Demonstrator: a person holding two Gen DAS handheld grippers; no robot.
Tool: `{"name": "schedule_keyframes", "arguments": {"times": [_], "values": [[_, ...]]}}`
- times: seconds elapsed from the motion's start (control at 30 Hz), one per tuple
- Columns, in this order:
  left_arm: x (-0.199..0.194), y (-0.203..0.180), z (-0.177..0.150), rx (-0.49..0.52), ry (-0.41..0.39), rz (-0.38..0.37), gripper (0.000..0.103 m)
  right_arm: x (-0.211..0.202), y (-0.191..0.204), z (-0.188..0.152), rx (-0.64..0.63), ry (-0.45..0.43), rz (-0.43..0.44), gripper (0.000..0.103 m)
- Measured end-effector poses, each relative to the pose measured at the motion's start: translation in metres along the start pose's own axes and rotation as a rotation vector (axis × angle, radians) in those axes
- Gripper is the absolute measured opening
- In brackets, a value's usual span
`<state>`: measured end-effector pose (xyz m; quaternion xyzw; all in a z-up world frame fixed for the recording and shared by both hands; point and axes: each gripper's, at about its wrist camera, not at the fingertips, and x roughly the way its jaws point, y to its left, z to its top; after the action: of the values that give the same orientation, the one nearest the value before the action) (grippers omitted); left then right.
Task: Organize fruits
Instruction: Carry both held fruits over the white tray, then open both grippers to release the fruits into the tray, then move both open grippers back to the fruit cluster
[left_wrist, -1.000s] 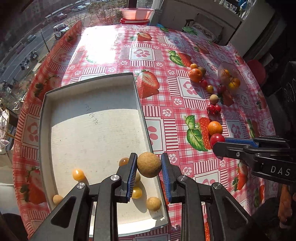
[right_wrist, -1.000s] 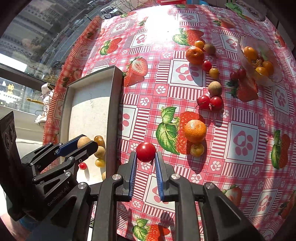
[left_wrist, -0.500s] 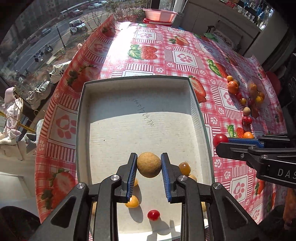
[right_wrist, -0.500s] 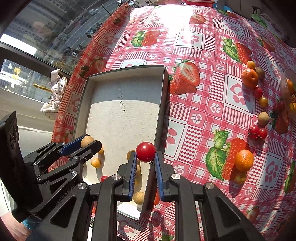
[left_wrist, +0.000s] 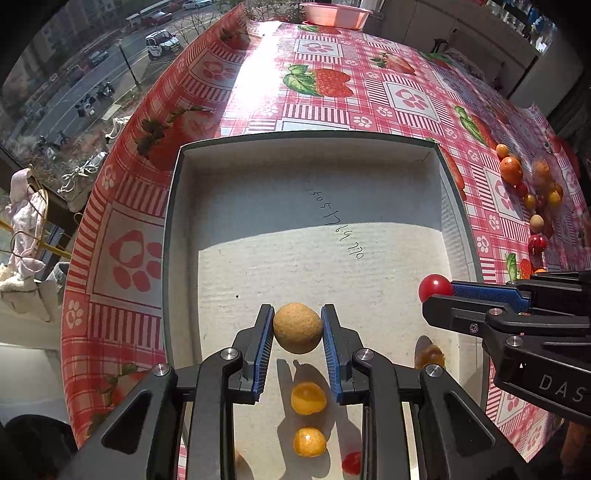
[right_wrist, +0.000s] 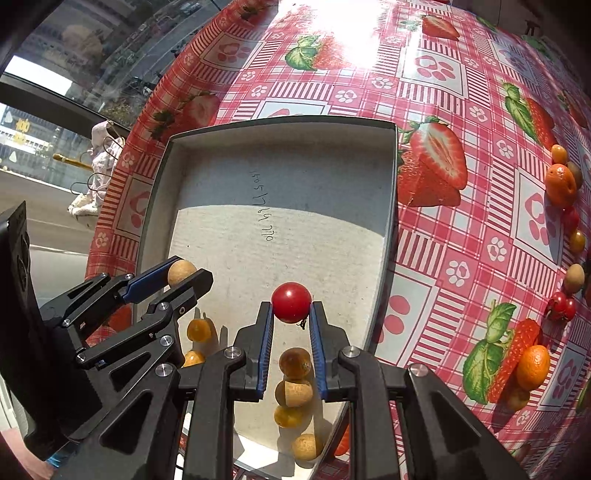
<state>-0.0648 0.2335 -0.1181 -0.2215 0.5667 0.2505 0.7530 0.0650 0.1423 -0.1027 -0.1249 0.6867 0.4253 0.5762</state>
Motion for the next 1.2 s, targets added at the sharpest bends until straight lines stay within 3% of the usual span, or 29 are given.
{"name": "schedule_keyframes", "arguments": {"times": [0.37,0.4,0.43,0.47,0.57,0.73,0.93,1.2], "values": [[0.014,-0.003,-0.004,0.012,0.042,0.032,0.031,0.022,-0.003,0.004,-0.012,0.039,-0.043,0.024],[0.014,-0.003,-0.004,0.014,0.045,0.032,0.037,0.023,-0.003,0.005,-0.012,0.042,-0.04,0.024],[0.013,-0.003,-0.004,0.013,0.042,0.04,0.06,0.024,-0.003,0.005,-0.013,0.046,-0.037,0.025],[0.011,-0.003,-0.003,0.014,0.025,0.079,0.068,0.025,-0.002,0.006,-0.013,0.049,-0.036,0.026],[0.007,0.0,-0.003,-0.002,0.015,0.061,0.068,0.025,-0.003,0.008,0.002,0.047,-0.013,0.039],[-0.001,0.0,-0.004,0.0,0.008,0.073,0.068,0.007,-0.001,0.009,0.0,0.003,0.034,0.07],[-0.013,-0.012,-0.007,0.02,-0.008,0.064,0.068,-0.021,-0.015,0.005,0.026,-0.048,0.021,0.071],[-0.027,-0.041,-0.009,0.07,-0.02,0.04,0.068,-0.05,-0.067,-0.036,0.125,-0.064,-0.02,0.071]]}}
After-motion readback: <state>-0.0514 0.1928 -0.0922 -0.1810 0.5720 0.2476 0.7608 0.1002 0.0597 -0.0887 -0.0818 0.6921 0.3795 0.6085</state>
